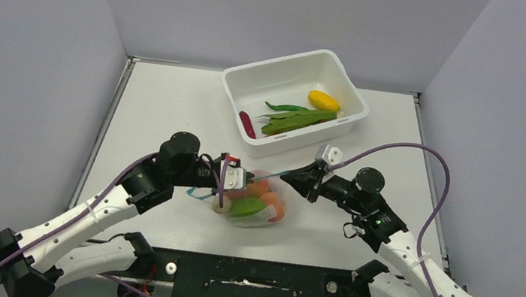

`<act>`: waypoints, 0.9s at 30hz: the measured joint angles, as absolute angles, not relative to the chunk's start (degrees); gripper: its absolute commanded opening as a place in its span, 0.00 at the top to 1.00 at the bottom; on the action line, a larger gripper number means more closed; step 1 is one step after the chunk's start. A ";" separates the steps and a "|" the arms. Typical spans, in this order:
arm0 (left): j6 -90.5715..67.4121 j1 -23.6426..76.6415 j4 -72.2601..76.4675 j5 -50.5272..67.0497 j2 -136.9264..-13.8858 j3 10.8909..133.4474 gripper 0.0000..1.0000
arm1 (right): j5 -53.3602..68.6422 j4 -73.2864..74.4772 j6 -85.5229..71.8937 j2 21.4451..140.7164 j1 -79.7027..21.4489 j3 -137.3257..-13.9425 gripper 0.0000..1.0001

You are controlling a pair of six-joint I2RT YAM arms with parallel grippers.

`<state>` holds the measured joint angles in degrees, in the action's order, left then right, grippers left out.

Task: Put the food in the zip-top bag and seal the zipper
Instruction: Zip the zipper food storage bag at the center of the board.

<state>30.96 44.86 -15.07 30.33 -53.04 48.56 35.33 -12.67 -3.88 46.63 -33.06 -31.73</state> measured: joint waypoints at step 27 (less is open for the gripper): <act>32.10 43.90 -23.18 25.54 -45.91 47.18 1.00 | 34.48 -11.90 -9.98 45.21 -24.80 -30.81 1.00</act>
